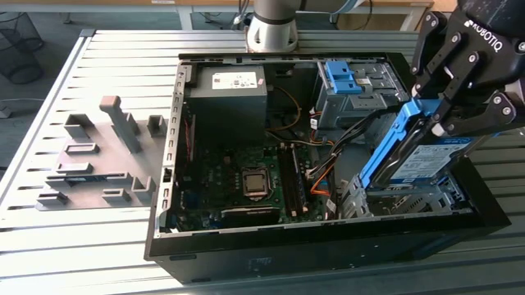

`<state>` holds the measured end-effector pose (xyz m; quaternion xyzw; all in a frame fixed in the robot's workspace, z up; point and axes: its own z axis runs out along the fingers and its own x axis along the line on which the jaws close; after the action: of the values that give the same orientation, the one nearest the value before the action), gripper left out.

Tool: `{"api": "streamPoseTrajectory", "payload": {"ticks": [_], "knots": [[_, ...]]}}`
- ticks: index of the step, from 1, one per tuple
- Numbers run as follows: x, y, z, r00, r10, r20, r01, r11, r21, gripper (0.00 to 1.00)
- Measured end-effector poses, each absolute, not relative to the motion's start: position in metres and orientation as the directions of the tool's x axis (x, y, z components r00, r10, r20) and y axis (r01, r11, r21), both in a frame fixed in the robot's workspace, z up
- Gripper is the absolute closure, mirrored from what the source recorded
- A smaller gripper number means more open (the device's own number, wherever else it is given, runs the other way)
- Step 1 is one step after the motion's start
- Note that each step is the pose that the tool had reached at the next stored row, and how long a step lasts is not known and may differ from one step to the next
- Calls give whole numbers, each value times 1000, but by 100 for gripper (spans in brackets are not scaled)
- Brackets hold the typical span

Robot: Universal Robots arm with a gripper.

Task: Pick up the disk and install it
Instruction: 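Insert the disk into the insertion slot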

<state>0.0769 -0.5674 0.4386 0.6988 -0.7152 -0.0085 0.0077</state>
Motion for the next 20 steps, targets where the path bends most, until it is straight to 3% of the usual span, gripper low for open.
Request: {"api": "streamPoseTrajectory", "payload": {"ticks": [20], "knots": [[77,-567,433,-23,-1000,-1,-999,23,23,63]]}}
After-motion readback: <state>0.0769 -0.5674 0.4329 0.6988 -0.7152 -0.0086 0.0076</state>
